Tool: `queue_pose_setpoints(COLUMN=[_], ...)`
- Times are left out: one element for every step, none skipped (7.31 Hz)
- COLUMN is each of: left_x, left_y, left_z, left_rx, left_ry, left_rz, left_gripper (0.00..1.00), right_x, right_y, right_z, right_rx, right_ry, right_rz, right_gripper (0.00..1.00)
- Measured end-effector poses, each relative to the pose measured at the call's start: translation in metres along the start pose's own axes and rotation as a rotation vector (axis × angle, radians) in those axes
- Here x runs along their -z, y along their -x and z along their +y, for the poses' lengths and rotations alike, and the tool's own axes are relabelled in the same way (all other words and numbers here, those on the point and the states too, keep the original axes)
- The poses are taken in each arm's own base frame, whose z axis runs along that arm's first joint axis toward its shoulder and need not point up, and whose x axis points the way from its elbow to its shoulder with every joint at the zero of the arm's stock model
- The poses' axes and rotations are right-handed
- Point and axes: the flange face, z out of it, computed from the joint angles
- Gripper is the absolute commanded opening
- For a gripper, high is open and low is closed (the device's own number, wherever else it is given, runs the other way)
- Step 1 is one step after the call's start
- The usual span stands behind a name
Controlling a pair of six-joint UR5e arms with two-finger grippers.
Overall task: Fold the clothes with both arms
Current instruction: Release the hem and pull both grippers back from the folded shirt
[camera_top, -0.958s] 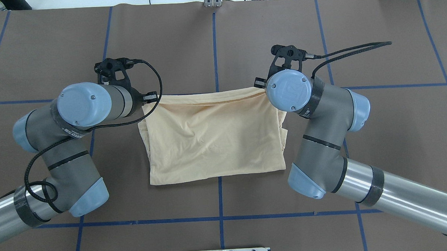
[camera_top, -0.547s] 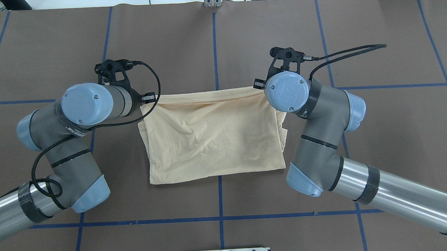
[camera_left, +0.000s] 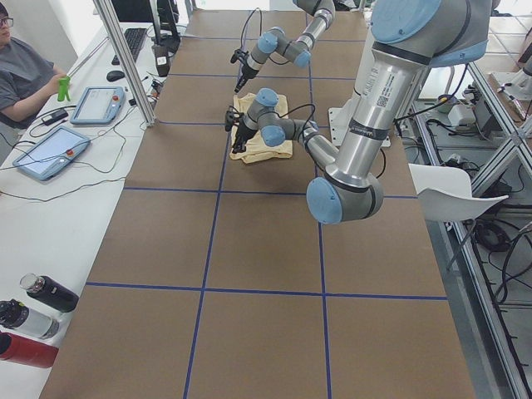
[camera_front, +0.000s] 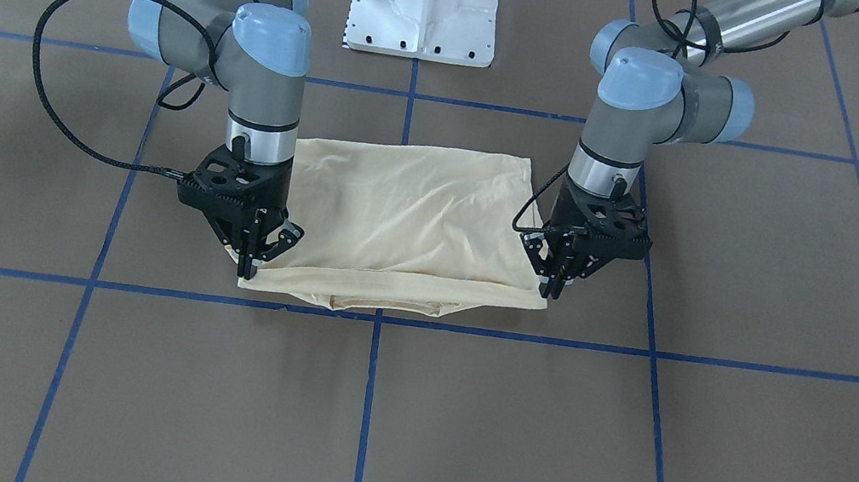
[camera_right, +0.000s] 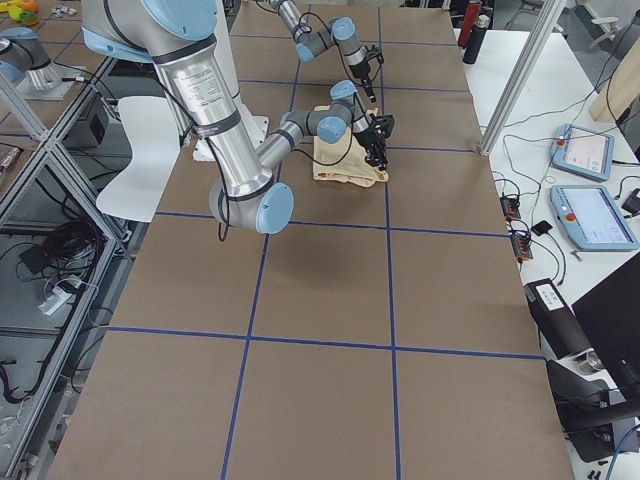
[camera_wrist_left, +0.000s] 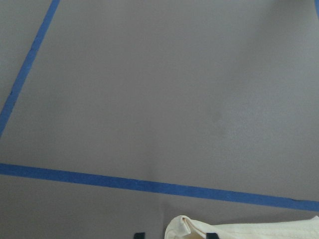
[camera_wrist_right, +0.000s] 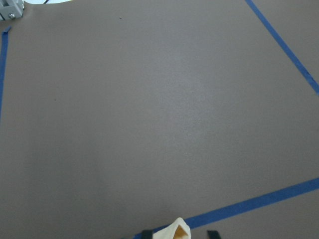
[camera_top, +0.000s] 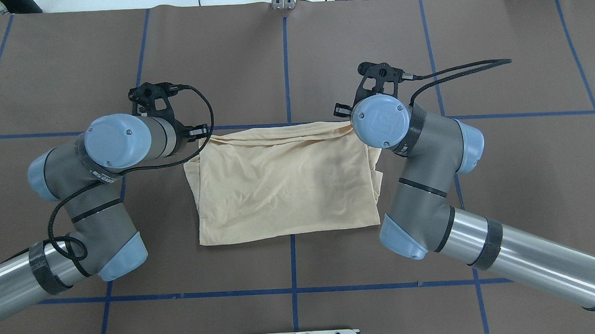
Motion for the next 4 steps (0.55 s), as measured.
queue_pose_setpoints(left_x=[0.011,0.027,0.041,0.051], left_y=[-0.003,-0.003,0.000,0.003], left_z=[0.000,0.003,0.007,0.014], left_rx=[-0.040,-0.068,-0.082,-0.091], left_ry=[0.014,0.048,0.076,0.095], left_rz=[0.027,0.063,0.093,0.110], left_gripper=[1.00,1.00,1.00,1.00], right_x=[0.009,0.024,0.039,0.051], right_y=[0.001,-0.003,-0.017,-0.039], right_z=[-0.010,-0.022,-0.030,-0.031], right_rx=[0.014,0.027,0.051,0.089], right_ry=[0.033,0.075,0.105,0.124], right_rz=[-0.023,-0.055,-0.081,-0.099], right_gripper=[1.00,1.00,1.00,1.00])
